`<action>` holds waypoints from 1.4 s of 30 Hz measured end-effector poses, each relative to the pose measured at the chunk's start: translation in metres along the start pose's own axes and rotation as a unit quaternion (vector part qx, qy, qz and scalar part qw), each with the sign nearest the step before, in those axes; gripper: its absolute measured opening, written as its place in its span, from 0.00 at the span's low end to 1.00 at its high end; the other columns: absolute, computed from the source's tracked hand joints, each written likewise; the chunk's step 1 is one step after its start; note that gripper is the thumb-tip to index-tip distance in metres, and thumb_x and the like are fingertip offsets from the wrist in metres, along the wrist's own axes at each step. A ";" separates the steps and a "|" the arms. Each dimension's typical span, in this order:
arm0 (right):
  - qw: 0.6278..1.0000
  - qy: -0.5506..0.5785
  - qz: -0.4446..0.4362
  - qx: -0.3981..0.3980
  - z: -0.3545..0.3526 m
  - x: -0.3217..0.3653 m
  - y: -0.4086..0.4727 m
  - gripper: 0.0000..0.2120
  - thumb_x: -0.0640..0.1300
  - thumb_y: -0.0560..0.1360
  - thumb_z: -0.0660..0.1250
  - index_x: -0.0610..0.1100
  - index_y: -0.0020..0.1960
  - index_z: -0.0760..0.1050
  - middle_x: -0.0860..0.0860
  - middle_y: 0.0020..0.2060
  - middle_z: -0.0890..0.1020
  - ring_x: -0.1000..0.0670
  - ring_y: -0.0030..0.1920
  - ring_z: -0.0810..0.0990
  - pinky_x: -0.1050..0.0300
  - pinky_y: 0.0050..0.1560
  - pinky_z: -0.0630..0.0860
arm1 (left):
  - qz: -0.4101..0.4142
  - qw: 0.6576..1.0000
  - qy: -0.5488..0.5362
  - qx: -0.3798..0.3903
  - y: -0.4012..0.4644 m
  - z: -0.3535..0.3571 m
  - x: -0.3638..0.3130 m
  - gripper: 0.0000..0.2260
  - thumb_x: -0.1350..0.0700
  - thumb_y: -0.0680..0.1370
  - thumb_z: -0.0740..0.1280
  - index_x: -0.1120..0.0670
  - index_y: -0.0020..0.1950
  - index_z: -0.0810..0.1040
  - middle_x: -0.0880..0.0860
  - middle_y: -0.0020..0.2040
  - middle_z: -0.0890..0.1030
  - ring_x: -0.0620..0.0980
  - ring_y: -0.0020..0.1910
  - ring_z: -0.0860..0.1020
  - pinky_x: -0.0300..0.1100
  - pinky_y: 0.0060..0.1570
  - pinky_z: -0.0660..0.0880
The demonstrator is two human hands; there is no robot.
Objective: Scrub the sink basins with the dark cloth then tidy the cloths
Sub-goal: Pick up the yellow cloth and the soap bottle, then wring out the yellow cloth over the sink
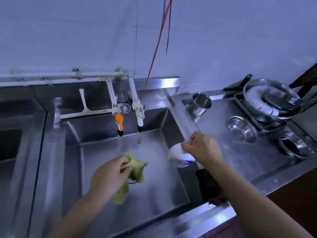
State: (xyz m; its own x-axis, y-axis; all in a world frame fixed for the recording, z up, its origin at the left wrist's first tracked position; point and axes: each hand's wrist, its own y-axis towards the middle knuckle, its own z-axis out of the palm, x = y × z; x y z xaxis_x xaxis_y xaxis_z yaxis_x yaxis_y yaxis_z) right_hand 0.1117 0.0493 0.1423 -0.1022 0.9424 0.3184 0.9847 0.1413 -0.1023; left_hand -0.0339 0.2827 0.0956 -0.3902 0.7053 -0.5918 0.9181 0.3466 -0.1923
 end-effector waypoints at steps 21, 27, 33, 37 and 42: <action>0.976 0.052 -0.206 0.048 0.029 0.054 0.302 0.08 0.50 0.72 0.67 0.48 0.45 0.70 0.52 0.40 0.76 0.49 0.40 0.73 0.58 0.40 0.66 | -0.119 0.992 0.016 -0.047 0.079 0.053 -0.058 0.05 0.50 0.76 0.65 0.45 0.52 0.75 0.39 0.42 0.76 0.43 0.44 0.75 0.33 0.35 0.65; 0.979 0.052 -0.197 0.031 0.034 0.063 0.329 0.14 0.51 0.73 0.67 0.40 0.51 0.74 0.45 0.46 0.80 0.43 0.47 0.77 0.54 0.44 0.71 | -0.142 0.988 0.032 -0.047 0.085 0.057 -0.069 0.08 0.49 0.77 0.64 0.44 0.55 0.74 0.40 0.48 0.79 0.43 0.47 0.76 0.31 0.33 0.63; 0.982 0.028 -0.181 0.049 0.031 0.067 0.340 0.11 0.52 0.73 0.65 0.44 0.45 0.71 0.47 0.44 0.80 0.44 0.46 0.78 0.51 0.47 0.74 | -0.135 0.989 0.027 -0.051 0.084 0.061 -0.071 0.06 0.50 0.77 0.64 0.43 0.54 0.74 0.37 0.41 0.73 0.37 0.35 0.70 0.29 0.33 0.65; 0.980 0.037 -0.193 0.014 0.031 0.059 0.335 0.14 0.51 0.73 0.64 0.42 0.50 0.77 0.44 0.52 0.76 0.42 0.47 0.78 0.54 0.43 0.71 | -0.135 0.989 0.019 -0.063 0.080 0.063 -0.073 0.06 0.50 0.77 0.64 0.43 0.53 0.75 0.37 0.41 0.74 0.41 0.38 0.70 0.28 0.33 0.63; 0.952 0.120 -0.267 -0.092 0.037 0.027 0.275 0.09 0.46 0.76 0.63 0.44 0.53 0.78 0.48 0.56 0.75 0.45 0.46 0.78 0.58 0.40 0.65 | -0.128 0.989 -0.010 -0.077 0.066 0.061 -0.073 0.06 0.52 0.76 0.66 0.44 0.52 0.76 0.41 0.45 0.80 0.43 0.44 0.77 0.36 0.40 0.69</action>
State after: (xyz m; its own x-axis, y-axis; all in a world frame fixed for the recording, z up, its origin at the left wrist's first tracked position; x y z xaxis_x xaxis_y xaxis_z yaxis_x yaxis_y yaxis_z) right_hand 0.3745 0.1244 0.0881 -0.5821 0.6514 0.4866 0.8114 0.5045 0.2952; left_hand 0.0596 0.2161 0.0783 -0.6053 0.5706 -0.5550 0.7675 0.6033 -0.2168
